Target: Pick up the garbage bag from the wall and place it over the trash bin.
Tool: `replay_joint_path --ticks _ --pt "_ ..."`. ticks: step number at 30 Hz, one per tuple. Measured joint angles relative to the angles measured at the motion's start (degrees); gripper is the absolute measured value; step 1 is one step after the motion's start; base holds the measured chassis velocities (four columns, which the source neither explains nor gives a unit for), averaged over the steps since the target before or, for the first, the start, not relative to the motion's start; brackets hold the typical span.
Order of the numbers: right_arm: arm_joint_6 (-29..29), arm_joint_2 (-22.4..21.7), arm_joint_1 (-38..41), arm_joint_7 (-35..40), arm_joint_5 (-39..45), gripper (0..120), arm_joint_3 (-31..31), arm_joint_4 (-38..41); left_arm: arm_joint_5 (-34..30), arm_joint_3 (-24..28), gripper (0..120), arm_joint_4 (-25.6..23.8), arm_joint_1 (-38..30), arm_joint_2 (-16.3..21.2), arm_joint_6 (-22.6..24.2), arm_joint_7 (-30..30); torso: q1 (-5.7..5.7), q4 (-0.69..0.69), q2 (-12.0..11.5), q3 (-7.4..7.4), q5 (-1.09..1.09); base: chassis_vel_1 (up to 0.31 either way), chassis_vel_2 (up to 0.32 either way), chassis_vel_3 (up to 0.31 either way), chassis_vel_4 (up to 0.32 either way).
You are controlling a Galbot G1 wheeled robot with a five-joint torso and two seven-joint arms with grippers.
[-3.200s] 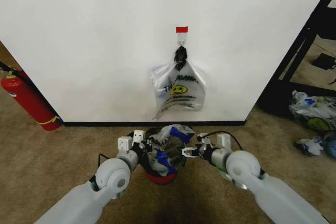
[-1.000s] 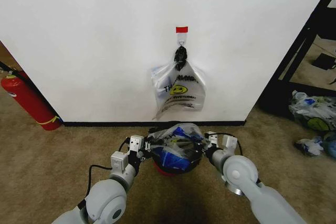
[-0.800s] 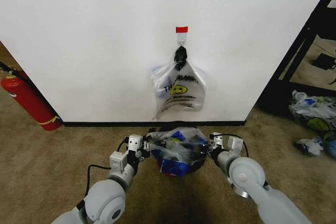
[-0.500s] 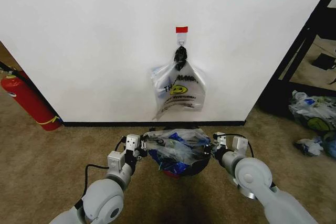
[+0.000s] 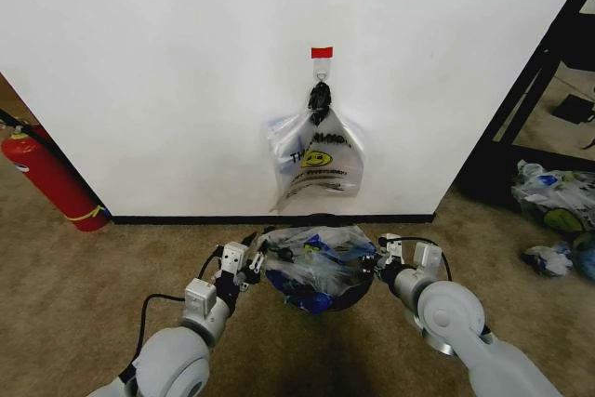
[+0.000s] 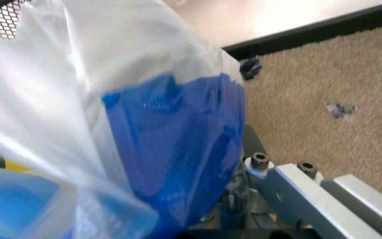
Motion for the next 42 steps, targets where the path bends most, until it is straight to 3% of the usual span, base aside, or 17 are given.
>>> replay_joint_path --ticks 5,10,14,18,21,26,29,34,40,42 --pt "0.78 0.26 0.17 -0.21 -0.08 0 1.02 -0.51 1.01 -0.36 71 -0.02 0.23 0.52 -0.31 1.73 0.00 0.00 0.00 0.00 -0.01 0.000 0.000 0.000 0.000" --pt "1.51 0.25 0.12 -0.35 -0.04 0 2.29 -0.90 6.19 -1.01 90 0.35 0.98 0.90 -4.13 5.39 0.00 -0.01 0.00 0.00 0.00 0.000 0.000 0.000 0.000" --pt "1.93 0.27 0.13 -0.41 0.03 0 2.89 -0.98 6.98 -1.01 99 0.54 1.43 1.50 -4.83 6.01 0.00 0.00 0.00 0.00 0.00 0.000 0.000 0.000 0.000" --pt "2.49 0.27 0.18 -0.53 -0.06 0 3.08 -1.17 9.06 -1.01 100 0.65 1.66 1.91 -5.31 6.54 0.00 0.00 0.00 0.00 -0.01 0.000 0.000 0.000 0.000" --pt "3.17 0.38 0.28 -0.57 -1.15 0 2.54 -1.47 16.23 -0.50 100 0.70 1.77 2.51 -6.96 8.76 0.00 0.00 0.00 0.00 -0.01 0.000 0.000 0.000 0.000" --pt "3.70 0.42 -0.21 -1.39 -5.71 0 -1.46 -1.75 24.89 1.58 100 2.42 -1.96 2.79 -12.27 16.56 0.00 0.00 0.00 0.00 0.00 0.000 0.000 0.000 0.000" --pt "3.98 0.64 -0.31 -1.87 -9.56 0 -4.91 -1.75 30.62 3.53 100 5.63 -6.55 2.88 -15.61 24.32 0.00 -0.02 0.00 0.00 -0.01 0.000 0.000 0.000 0.000" --pt "4.08 0.83 0.04 -2.08 -12.55 0 -7.35 -1.52 35.29 6.05 100 8.37 -10.12 3.06 -18.23 28.64 0.00 0.00 0.00 0.00 -0.01 0.000 0.000 0.000 0.000" --pt "4.12 0.90 -0.04 -2.29 -14.24 0 -8.76 -0.86 39.39 7.66 90 10.47 -12.41 2.70 -20.71 31.16 0.00 0.00 0.00 0.00 -0.01 0.000 0.000 0.000 0.000" --pt "4.11 1.04 -0.11 -2.31 -14.55 0 -9.20 -0.47 40.24 7.93 79 11.47 -13.59 2.33 -21.40 31.15 0.00 0.00 0.01 0.00 0.00 0.000 0.000 0.000 0.000"
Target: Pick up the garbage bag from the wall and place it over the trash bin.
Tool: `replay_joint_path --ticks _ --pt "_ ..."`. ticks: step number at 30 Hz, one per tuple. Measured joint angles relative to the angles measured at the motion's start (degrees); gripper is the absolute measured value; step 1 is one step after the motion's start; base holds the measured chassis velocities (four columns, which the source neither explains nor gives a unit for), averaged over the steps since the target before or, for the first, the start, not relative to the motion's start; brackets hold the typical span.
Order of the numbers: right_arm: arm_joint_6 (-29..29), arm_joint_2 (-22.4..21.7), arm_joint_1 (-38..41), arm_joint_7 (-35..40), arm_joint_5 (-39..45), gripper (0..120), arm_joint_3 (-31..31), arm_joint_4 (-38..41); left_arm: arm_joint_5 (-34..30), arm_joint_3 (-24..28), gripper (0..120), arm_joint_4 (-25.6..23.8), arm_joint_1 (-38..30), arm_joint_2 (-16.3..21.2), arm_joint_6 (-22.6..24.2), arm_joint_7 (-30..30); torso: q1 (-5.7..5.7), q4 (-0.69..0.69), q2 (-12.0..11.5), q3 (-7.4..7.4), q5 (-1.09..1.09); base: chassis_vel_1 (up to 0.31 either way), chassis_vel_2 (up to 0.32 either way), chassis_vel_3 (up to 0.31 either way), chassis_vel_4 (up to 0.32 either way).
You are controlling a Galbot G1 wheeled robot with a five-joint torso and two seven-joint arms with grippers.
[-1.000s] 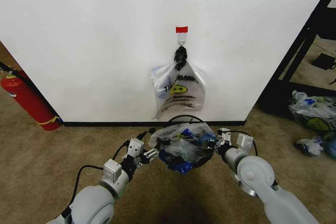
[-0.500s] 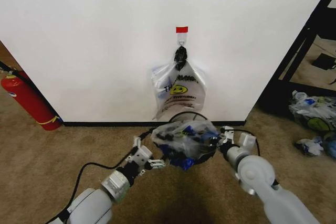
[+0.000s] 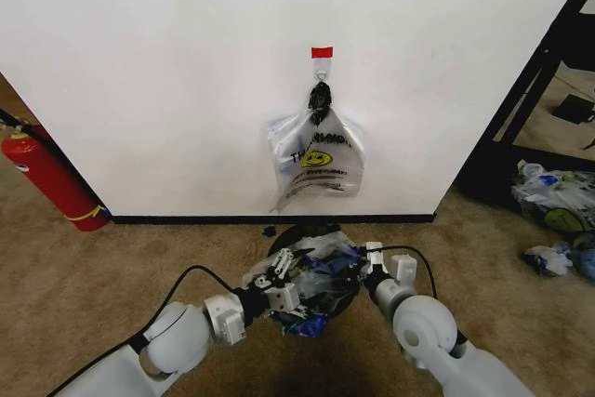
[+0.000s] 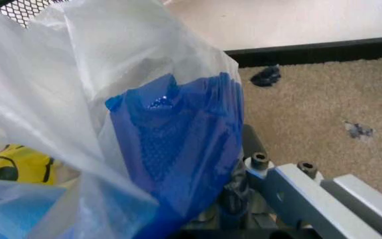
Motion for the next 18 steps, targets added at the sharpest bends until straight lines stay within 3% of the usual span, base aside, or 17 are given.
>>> replay_joint_path --ticks 18 --pt "-0.12 0.07 -0.09 0.00 0.02 0 0.05 0.65 1.58 0.62 15 2.50 -3.42 -0.18 -0.24 -0.77 0.00 0.00 0.00 0.00 0.00 0.000 0.000 0.000 0.000"
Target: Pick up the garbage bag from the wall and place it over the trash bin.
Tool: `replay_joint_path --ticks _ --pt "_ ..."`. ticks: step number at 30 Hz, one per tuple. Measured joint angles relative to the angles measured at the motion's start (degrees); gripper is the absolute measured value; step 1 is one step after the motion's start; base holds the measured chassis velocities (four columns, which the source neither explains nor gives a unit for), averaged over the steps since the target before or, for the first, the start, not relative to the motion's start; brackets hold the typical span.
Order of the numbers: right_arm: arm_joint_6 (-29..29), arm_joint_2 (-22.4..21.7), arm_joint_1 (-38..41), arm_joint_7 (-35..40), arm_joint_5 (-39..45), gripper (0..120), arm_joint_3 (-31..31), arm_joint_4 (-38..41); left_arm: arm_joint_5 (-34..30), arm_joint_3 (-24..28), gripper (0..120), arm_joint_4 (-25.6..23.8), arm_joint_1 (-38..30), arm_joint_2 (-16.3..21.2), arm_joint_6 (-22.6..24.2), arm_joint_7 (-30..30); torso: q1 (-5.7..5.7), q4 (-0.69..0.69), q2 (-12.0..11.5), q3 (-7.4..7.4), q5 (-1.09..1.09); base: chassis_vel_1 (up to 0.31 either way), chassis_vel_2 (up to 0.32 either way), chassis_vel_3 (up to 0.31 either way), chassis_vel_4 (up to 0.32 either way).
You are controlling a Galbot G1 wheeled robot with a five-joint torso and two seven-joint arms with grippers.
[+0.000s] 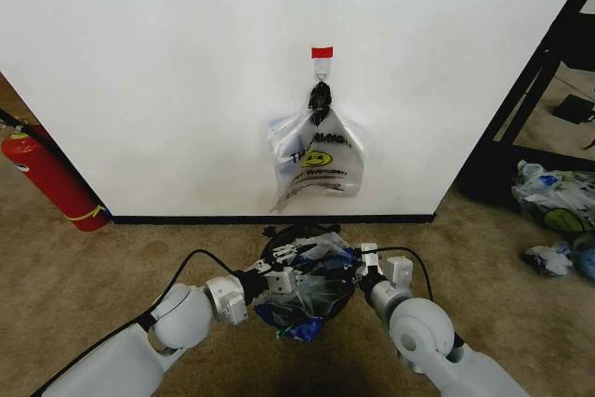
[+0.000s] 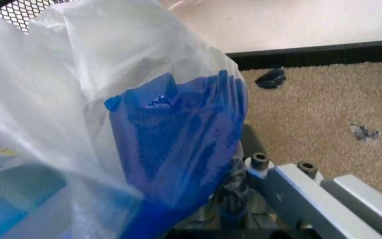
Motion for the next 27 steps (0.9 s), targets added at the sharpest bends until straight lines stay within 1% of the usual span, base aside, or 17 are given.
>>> replay_joint_path --ticks 4,5,7,11,12,15,16,18,19,20,21,25,26,27 --pt "0.00 -0.02 0.01 -0.01 0.02 0 0.04 -0.02 0.07 -0.11 13 -0.18 0.14 0.06 0.01 0.14 0.00 0.00 0.00 0.00 0.00 0.000 0.000 0.000 0.000" --pt "0.03 -0.13 0.05 -0.07 0.04 0 0.25 -0.21 0.90 -0.75 0 -1.83 1.26 0.54 0.08 1.27 0.00 0.00 0.00 0.00 0.00 0.000 0.000 0.000 0.000" --pt "0.11 -0.15 0.08 -0.23 -0.05 0 0.33 -0.45 2.36 -1.26 0 -2.66 1.56 0.80 -0.09 3.53 0.00 0.01 0.00 0.00 0.01 0.000 0.000 0.000 0.000" --pt "0.24 -0.20 0.05 -0.49 -0.32 0 0.39 -0.44 4.04 -1.49 14 -2.28 1.29 0.68 -0.53 4.87 0.00 0.00 0.00 0.00 0.00 0.000 0.000 0.000 0.000" --pt "0.24 -0.20 0.05 -0.49 -0.32 0 0.39 -0.44 4.04 -1.49 14 -2.28 1.29 0.68 -0.53 4.87 0.00 0.00 0.00 0.00 0.00 0.000 0.000 0.000 0.000" --pt "0.27 -0.45 -0.34 -0.73 -0.41 0 0.72 0.01 5.01 -1.48 29 -1.56 1.09 0.55 -0.57 4.98 0.00 0.00 0.00 0.00 0.00 0.000 0.000 0.000 0.000" --pt "0.28 -0.49 -0.43 -0.79 -0.42 0 0.81 0.08 5.21 -1.49 30 -1.44 1.05 0.54 -0.58 4.99 0.00 0.00 0.00 0.00 0.01 0.000 0.000 0.000 0.000" --pt "0.33 -0.64 -0.91 -1.00 -0.51 0 1.19 0.55 5.76 -1.49 41 -0.95 0.81 0.47 -0.75 4.99 0.00 0.00 0.00 0.00 0.00 0.000 0.000 0.000 0.000" --pt "0.34 -0.66 -1.07 -1.04 -0.52 0 1.29 0.71 5.86 -1.51 45 -0.80 0.73 0.46 -0.79 4.96 0.00 0.00 0.00 0.00 0.00 0.000 0.000 0.000 0.000" --pt "0.34 -0.66 -1.07 -1.04 -0.52 0 1.29 0.71 5.86 -1.51 45 -0.80 0.73 0.46 -0.79 4.96 0.00 0.00 0.00 0.00 0.00 0.000 0.000 0.000 0.000" --pt "0.34 -0.68 -1.22 -1.08 -0.52 0 1.35 0.90 5.94 -1.55 48 -0.68 0.67 0.46 -0.79 4.94 0.00 0.00 0.00 0.00 0.00 0.000 0.000 0.000 0.000" --pt "0.38 -0.67 -1.49 -1.23 -0.72 0 1.52 1.23 6.09 -1.68 65 -0.63 0.55 0.64 -0.76 4.93 0.00 0.00 0.00 0.00 0.00 0.000 0.000 0.000 0.000" --pt "0.38 -0.67 -1.49 -1.23 -0.72 0 1.52 1.23 6.09 -1.68 65 -0.63 0.55 0.64 -0.76 4.93 0.00 0.00 0.00 0.00 0.00 0.000 0.000 0.000 0.000" --pt "0.41 -0.66 -1.52 -1.25 -0.76 0 1.55 1.24 6.08 -1.68 69 -0.63 0.49 0.63 -0.74 4.87 0.00 0.00 0.00 0.00 0.00 0.000 0.000 0.000 0.000"
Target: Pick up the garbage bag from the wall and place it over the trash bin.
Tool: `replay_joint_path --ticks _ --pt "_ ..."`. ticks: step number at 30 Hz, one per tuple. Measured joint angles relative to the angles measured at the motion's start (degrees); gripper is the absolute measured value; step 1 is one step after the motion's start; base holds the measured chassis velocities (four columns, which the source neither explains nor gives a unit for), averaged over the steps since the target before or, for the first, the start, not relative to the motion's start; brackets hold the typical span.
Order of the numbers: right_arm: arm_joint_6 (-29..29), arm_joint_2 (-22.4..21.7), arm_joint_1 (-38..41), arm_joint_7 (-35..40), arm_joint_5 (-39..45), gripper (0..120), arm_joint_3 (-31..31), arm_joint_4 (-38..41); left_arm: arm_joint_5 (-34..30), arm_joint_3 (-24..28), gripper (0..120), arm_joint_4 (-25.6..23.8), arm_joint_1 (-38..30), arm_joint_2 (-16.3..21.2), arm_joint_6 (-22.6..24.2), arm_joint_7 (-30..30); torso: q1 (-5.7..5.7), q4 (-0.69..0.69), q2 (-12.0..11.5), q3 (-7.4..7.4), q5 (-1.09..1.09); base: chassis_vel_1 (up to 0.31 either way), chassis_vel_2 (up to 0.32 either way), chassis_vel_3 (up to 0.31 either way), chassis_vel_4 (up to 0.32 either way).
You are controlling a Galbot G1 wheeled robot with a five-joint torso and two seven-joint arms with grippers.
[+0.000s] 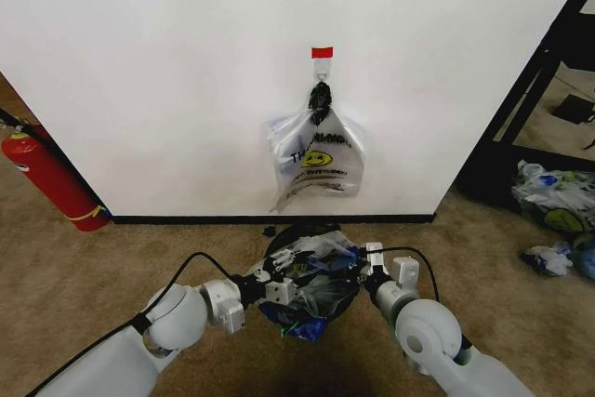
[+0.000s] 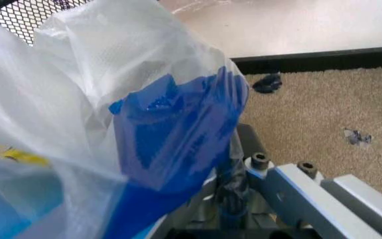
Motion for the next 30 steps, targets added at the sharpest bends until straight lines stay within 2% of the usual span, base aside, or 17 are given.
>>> replay_joint_path --ticks 3,6,7,12,14,19,21,24,26,27,30 --pt "0.13 0.12 -0.28 -0.13 -0.22 0 0.00 0.06 -0.07 0.03 65 0.29 -0.24 -0.19 0.04 -0.89 0.00 0.00 0.00 0.00 0.00 0.000 0.000 0.000 0.000" --pt "0.18 0.23 -0.58 -0.19 -0.41 0 -0.06 0.22 -0.21 0.09 50 0.65 -0.38 -0.42 0.05 -1.54 0.00 0.00 0.00 0.00 0.00 0.000 0.000 0.000 0.000" --pt "0.18 0.23 -0.58 -0.19 -0.41 0 -0.06 0.22 -0.21 0.09 50 0.65 -0.38 -0.42 0.05 -1.54 0.00 0.00 0.00 0.00 0.00 0.000 0.000 0.000 0.000" --pt "0.20 0.30 -0.71 -0.23 -0.44 0 -0.10 0.46 -1.00 0.28 29 0.75 -0.16 -0.73 0.04 -2.98 0.00 0.00 0.00 0.00 0.00 0.000 0.000 0.000 0.000" --pt "0.21 0.29 -0.72 -0.24 -0.45 0 -0.10 0.46 -1.26 0.30 26 0.59 -0.04 -0.74 0.04 -3.16 0.00 0.00 0.00 0.00 0.00 0.000 0.000 0.000 0.000" --pt "0.37 0.23 -0.82 -0.34 -0.75 0 -0.09 -0.02 -3.66 0.17 2 -1.29 0.86 -0.34 0.58 -3.81 0.00 0.00 0.00 0.00 0.00 0.000 0.000 0.000 0.000" --pt "0.39 0.20 -0.86 -0.45 -0.88 0 -0.08 -0.11 -4.48 0.16 0 -1.60 0.89 -0.24 0.92 -4.03 0.00 0.00 0.00 0.00 0.00 0.000 0.000 0.000 0.000" --pt "0.53 -0.09 -1.24 -1.78 -1.72 0 -0.08 -0.35 -10.12 0.14 0 -2.40 0.46 0.07 3.06 -5.01 0.00 0.00 0.00 0.00 0.00 0.000 0.000 0.000 0.000" --pt "0.80 -0.55 -1.67 -4.47 -3.05 0 0.24 -0.51 -17.07 0.14 0 -2.70 -0.37 0.46 5.46 -6.17 0.00 0.00 0.00 0.00 0.01 0.000 0.000 0.000 0.000" --pt "0.80 -0.55 -1.67 -4.47 -3.05 0 0.24 -0.51 -17.07 0.14 0 -2.70 -0.37 0.46 5.46 -6.17 0.00 0.00 0.00 0.00 0.01 0.000 0.000 0.000 0.000" --pt "2.15 -1.83 -2.77 -12.21 -6.39 0 1.74 -1.27 -29.32 0.12 0 -2.62 -1.99 1.25 9.80 -9.44 0.00 0.00 0.00 0.00 0.01 0.000 0.000 0.000 0.000"
